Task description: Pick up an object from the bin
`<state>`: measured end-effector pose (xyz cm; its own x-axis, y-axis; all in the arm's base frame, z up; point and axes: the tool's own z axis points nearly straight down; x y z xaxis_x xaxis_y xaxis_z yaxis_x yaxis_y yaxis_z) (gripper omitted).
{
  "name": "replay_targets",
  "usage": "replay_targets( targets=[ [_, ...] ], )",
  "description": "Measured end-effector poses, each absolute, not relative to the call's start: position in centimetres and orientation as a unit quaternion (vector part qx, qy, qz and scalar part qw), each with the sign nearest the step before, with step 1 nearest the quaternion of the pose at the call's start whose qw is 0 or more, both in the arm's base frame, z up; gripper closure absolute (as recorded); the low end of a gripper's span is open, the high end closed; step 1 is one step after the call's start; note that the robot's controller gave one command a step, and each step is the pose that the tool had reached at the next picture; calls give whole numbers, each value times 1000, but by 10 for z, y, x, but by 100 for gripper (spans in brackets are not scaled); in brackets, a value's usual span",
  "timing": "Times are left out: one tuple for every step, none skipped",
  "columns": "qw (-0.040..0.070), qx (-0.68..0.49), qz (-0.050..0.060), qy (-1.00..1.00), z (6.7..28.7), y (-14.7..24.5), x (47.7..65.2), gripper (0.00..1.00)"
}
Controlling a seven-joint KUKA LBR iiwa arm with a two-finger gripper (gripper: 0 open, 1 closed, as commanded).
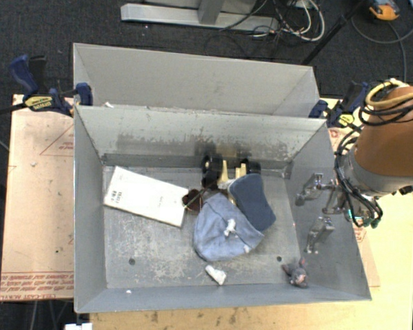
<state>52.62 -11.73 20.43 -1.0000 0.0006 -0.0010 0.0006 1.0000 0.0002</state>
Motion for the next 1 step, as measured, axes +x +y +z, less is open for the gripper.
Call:
replay_targets(
  targets=[
    [5, 6, -1, 1000, 165, -109, 526, 0]
  ],
)
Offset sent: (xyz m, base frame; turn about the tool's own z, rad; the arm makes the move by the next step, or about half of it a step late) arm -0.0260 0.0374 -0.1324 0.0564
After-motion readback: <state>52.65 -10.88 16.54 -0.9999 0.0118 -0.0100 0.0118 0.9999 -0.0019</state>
